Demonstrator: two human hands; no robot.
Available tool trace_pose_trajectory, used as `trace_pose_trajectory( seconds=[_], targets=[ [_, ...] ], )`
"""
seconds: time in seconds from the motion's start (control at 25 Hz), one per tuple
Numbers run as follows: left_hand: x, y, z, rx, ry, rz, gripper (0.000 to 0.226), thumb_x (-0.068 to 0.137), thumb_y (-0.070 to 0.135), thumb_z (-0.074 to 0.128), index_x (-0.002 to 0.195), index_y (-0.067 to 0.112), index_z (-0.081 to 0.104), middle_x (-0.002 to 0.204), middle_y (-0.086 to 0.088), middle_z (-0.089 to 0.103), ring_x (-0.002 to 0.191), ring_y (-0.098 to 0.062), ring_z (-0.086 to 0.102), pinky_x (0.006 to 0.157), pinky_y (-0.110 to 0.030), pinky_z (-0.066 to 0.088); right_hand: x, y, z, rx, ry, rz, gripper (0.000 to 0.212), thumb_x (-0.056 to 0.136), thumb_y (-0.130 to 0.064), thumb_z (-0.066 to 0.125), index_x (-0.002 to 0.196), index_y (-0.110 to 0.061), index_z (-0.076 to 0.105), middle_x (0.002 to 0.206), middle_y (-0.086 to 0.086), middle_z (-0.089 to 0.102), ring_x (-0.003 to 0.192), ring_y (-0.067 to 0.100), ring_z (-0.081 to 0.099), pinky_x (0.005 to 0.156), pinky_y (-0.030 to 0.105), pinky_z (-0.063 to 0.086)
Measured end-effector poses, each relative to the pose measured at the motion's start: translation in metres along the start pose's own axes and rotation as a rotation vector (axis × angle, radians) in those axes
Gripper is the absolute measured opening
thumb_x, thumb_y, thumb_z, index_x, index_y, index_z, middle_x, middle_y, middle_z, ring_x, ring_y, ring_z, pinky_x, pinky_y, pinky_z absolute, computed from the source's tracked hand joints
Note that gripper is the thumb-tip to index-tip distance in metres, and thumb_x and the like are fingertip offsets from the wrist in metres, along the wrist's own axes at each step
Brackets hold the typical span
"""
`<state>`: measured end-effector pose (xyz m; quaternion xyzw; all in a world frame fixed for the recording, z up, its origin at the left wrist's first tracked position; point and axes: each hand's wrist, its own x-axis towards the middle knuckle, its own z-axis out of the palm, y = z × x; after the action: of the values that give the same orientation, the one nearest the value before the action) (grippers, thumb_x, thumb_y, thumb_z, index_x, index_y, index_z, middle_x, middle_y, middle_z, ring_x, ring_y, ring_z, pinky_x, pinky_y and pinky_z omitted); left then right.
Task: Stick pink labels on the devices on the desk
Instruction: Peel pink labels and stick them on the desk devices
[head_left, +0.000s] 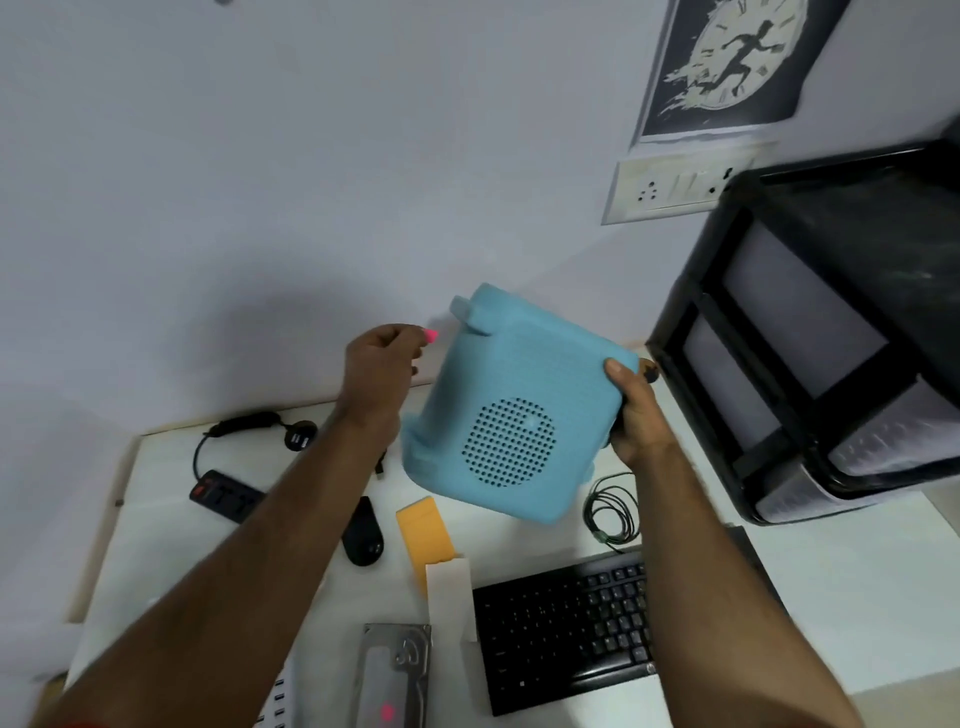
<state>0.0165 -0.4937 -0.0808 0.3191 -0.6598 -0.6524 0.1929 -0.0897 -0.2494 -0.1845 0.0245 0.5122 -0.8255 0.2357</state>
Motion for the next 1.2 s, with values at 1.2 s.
trace_pose_trajectory(
  seconds=[1.2],
  targets=[
    [-0.035,0.052,-0.033,0.013,-0.379,-0.204,0.045,0.067,0.019,0.084,0.109,0.024,0.071,0.107,0.001,0.074,0.103,-0.019,0.067,0.095,-0.037,0.049,0.005,-0.002,0.035,0.295,-0.341,0.002,0.069,0.056,-0.052,0.091,0.115,-0.019,0.075,0.115,0.006,0.073,0.108,0.023,0.069,0.091,0.044,0.057]
  ],
)
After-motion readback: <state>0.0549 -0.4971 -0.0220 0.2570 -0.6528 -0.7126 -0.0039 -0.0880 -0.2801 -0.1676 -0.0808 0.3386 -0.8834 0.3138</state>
